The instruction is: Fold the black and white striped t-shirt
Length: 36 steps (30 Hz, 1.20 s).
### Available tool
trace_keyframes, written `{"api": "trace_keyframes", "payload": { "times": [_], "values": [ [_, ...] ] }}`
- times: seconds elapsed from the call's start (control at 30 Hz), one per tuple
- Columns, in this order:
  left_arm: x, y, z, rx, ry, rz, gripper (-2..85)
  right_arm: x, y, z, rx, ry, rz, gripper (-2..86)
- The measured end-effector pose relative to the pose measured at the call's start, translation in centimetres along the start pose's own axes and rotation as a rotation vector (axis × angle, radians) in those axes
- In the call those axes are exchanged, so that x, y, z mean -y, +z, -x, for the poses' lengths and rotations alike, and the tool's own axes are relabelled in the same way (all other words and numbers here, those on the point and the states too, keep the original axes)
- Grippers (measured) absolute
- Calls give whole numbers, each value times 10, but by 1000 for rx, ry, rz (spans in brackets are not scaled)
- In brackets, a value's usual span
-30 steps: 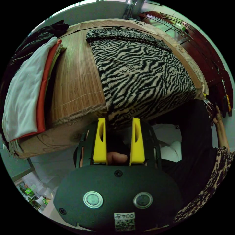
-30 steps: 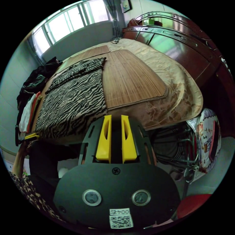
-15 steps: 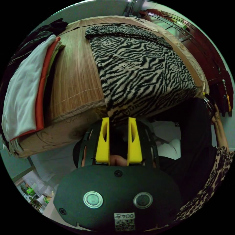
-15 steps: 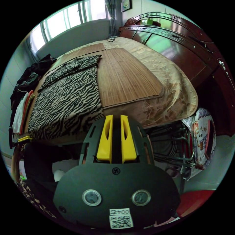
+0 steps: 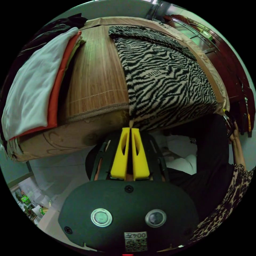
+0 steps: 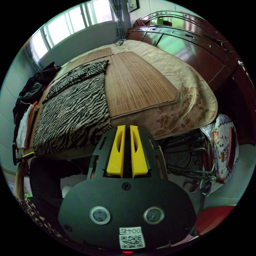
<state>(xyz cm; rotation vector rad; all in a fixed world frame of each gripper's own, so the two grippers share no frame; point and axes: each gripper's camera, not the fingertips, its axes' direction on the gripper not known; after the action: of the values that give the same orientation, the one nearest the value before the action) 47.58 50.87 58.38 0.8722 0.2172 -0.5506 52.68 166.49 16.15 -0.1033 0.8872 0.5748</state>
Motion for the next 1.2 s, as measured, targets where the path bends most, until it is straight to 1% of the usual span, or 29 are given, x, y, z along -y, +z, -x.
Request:
{"api": "trace_keyframes", "payload": {
  "times": [0.23, 0.33, 0.43, 0.47, 0.57, 0.6, 0.7, 0.8, 0.93, 1.03, 1.1, 1.2],
  "values": [
    [-6, -7, -5, 62, 22, 29, 115, 7, 2, 1, 1, -8, 7, 51],
    [-5, -26, -18, 110, 47, -22, 121, 11, 3, 0, 5, -9, 8, 53],
    [11, -42, -54, 122, 110, -124, 119, 16, 4, 1, 2, -14, 11, 54],
    [15, -40, -59, 134, 121, -126, 118, 19, 4, 1, 2, -12, 11, 54],
    [31, -13, -71, 226, 163, -36, 103, 25, 3, -1, 2, -9, 8, 53],
    [29, -11, -72, 259, 180, -52, 97, 26, 3, -1, 1, -8, 8, 52],
    [24, -21, -62, 212, 157, -34, 94, 33, 4, -5, 0, -3, 11, 51],
    [4, -25, -53, 213, 168, -2, 103, 41, 3, -6, -3, -13, 10, 51],
    [-25, -30, -35, 194, 125, 3, 106, 56, -3, 9, 2, -127, -17, 51],
    [-46, -35, -17, 99, 39, -32, 103, 71, 4, 21, 23, -244, 52, 52],
    [-51, -34, -12, 65, 10, -41, 103, 81, 10, 22, 30, -295, 84, 63],
    [-52, -34, -11, 52, -6, -49, 101, 102, 24, 20, 115, -345, 180, 86]
  ]
}}
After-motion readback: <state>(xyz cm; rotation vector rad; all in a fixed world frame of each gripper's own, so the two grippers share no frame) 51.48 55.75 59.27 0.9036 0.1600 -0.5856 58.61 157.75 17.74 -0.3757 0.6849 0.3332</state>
